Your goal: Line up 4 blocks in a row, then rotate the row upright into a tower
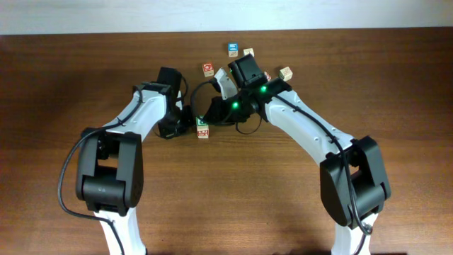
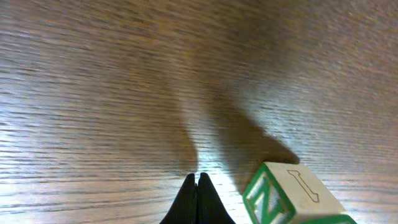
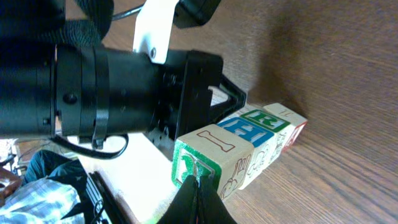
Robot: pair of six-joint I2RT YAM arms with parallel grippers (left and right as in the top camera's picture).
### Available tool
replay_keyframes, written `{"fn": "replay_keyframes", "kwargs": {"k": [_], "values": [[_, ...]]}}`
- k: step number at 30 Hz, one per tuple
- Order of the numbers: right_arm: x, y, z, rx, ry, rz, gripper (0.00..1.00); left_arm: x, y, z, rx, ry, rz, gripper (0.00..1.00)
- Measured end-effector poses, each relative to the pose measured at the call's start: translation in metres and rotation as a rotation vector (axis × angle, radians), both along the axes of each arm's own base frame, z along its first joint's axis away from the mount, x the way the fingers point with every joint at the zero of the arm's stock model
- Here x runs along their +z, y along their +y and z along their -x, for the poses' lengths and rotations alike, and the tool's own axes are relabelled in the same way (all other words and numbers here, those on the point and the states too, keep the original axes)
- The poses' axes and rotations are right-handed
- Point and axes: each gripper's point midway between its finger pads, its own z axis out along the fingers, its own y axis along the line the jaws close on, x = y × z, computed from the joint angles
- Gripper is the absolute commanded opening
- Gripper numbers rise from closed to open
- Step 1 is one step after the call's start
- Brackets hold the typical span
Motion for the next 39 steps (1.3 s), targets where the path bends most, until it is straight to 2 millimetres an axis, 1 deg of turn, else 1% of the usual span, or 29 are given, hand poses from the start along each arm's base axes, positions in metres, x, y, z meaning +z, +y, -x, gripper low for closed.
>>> {"fn": "replay_keyframes", "kwargs": {"k": [6, 10, 18, 28, 30, 39], "values": [[0.000, 0.001, 0.001, -0.004, 0.008, 0.000, 0.04, 0.000, 0.022, -0.006, 0.060, -0.001, 0.000, 0.00], [0.000, 0.002, -0.001, -0.011, 0.003, 0.000, 0.04, 0.000, 0.029, -0.007, 0.078, -0.001, 0.001, 0.00], [0.001, 0.002, -0.010, -0.032, -0.037, 0.008, 0.05, 0.000, 0.031, -0.008, 0.083, -0.001, 0.001, 0.00], [0.002, 0.000, -0.014, -0.043, -0.050, 0.021, 0.06, 0.000, 0.031, -0.008, 0.083, -0.001, 0.001, 0.00], [0.003, 0.000, -0.014, -0.044, -0.050, 0.021, 0.11, 0.000, 0.031, -0.008, 0.083, -0.001, 0.001, 0.00], [0.005, 0.001, -0.015, -0.045, -0.049, 0.020, 0.11, 0.000, 0.031, -0.008, 0.083, -0.001, 0.001, 0.00]]}}
